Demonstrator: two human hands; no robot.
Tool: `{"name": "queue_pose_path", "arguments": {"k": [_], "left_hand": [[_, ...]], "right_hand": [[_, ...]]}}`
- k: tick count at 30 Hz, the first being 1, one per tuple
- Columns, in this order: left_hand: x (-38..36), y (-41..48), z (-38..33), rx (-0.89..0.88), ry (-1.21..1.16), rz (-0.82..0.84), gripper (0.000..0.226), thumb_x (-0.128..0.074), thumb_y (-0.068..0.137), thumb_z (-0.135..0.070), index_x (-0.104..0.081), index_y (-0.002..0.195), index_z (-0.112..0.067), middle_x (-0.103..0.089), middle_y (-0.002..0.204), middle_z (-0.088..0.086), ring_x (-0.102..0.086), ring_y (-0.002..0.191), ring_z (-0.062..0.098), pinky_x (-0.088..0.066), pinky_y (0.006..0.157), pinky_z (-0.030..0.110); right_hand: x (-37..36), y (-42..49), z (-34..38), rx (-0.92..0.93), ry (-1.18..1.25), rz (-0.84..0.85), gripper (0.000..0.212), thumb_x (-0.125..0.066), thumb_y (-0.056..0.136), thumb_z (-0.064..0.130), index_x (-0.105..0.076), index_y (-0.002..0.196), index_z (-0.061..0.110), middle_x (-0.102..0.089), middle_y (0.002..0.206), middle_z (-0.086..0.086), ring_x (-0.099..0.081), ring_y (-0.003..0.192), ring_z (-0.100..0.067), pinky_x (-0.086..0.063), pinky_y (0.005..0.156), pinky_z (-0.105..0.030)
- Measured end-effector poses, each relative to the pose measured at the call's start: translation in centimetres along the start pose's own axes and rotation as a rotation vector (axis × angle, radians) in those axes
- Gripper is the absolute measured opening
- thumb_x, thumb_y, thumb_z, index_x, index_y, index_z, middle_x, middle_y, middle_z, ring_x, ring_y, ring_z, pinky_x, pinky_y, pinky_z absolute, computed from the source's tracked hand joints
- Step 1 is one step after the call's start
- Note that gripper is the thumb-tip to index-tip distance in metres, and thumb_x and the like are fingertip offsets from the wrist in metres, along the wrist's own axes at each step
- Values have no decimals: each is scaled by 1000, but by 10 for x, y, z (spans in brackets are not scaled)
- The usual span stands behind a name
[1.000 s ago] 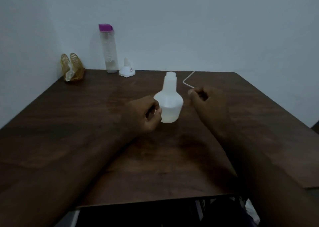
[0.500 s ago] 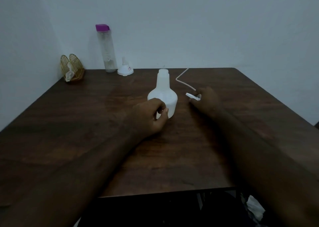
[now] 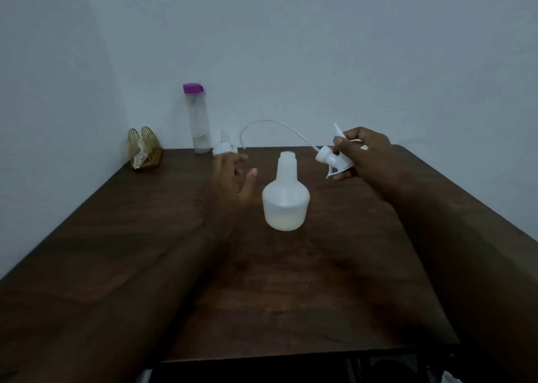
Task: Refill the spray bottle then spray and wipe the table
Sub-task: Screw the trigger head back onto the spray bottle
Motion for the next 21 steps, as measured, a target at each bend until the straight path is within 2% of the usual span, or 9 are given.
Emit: {"name": "queue_pose_path", "arguments": {"k": [2,4,6,9,12,15,17,21], "left_hand": [[11,24,4,15,6,-11,44,-69,89,-24,-50,126,-13,-52,120,5,-54,101,14,-49,80,27],[22,47,11,120,17,27,61,-70,89,-24,-41,140,-8,-48,136,10,-50,118,19,-46,95,29],[27,60,16,243,-5,115,69,-68,91,-25,-32,148,-8,-46,145,10,-49,126,18,-44,101,32],[29,65,11,256,-49,180,65,-64,93,-22,-34,149,-8,-50,144,11,-50,129,19,-42,105,33],[24,67,2,239,-61,184,50,-62,95,-19,-48,140,-5,-57,137,11,-54,126,19,-43,106,32],[18,70,-8,173,-9,174,24,-61,95,-13,-70,113,-1,-71,112,12,-66,107,23,-48,93,25],[14,71,-13,174,-33,180,17,-60,95,-9,-74,100,0,-74,96,12,-70,92,23,-51,83,23],[9,81,-27,265,-212,143,15,-58,96,-9,-71,99,-3,-72,85,12,-70,75,22,-58,71,30]], "right_hand": [[8,2,8,14,87,-15,19,-69,91,22,-65,95,4,-70,93,-19,-73,73,-35,-61,56,-38],[19,3,12,7,157,-42,18,-73,87,20,-66,92,5,-69,88,-20,-73,71,-35,-59,52,-32],[26,3,11,-17,194,-40,19,-75,85,19,-67,91,3,-69,86,-22,-72,70,-37,-57,50,-29],[29,3,6,-62,191,-7,16,-77,83,19,-67,86,6,-70,84,-20,-72,71,-37,-55,47,-26],[26,0,1,-100,204,29,15,-75,85,20,-65,84,9,-72,79,-16,-73,69,-34,-52,44,-24],[25,-1,-5,-127,248,26,15,-73,86,19,-63,88,9,-72,84,-19,-74,71,-33,-50,43,-22],[27,-1,-8,-142,304,0,16,-71,88,19,-61,93,7,-72,88,-19,-73,70,-29,-48,42,-21],[36,1,-15,-137,534,-64,24,-67,91,17,-60,111,6,-72,89,-10,-69,68,-19,-48,48,-18]]}}
Point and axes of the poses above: each hand's wrist, its own y-axis towards the middle knuckle, its own x-axis out of the back of the hand, z = x × y, the point moved 5 cm from there along y, towards the middle knuckle
